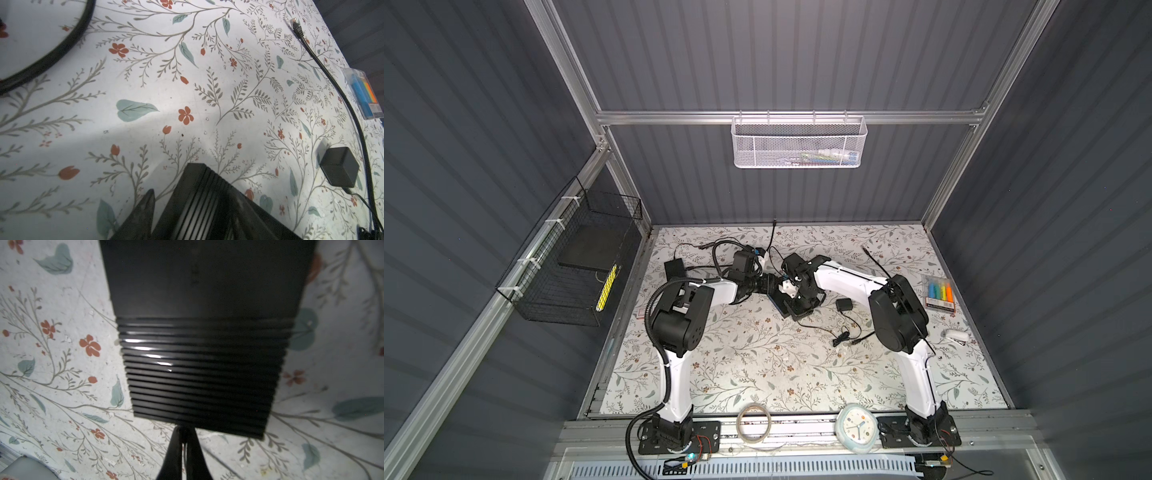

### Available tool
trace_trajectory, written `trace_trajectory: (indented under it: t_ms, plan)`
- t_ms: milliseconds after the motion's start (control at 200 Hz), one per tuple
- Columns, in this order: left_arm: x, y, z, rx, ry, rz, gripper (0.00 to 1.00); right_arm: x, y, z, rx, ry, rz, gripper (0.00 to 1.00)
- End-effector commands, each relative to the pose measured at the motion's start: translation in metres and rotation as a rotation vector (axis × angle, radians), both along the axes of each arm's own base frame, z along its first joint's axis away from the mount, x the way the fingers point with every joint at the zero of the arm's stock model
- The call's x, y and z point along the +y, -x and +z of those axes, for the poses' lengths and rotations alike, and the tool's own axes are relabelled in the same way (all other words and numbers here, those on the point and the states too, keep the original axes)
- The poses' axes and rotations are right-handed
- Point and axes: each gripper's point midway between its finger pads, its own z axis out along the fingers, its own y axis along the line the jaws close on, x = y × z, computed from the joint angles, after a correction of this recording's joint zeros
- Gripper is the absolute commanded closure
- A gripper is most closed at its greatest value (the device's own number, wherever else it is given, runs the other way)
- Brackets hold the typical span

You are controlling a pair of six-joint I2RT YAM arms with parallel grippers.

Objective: Insert the plug into the switch port

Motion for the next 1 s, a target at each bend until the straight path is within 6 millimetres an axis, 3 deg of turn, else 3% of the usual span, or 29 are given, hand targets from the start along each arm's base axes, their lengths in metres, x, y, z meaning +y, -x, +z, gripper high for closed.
trace_trajectory:
  t_ms: [0, 996]
  plan:
    - [-0.027, 0.083, -0.059, 0.291, -0.010, -0.170, 0.43, 0.042, -0.064, 0.029, -0.235, -0.176, 0.004, 1.00]
    - [-0.050, 0.099, -0.067, 0.327, 0.040, -0.214, 0.45, 0.057, -0.094, 0.041, -0.303, -0.231, 0.002, 1.00]
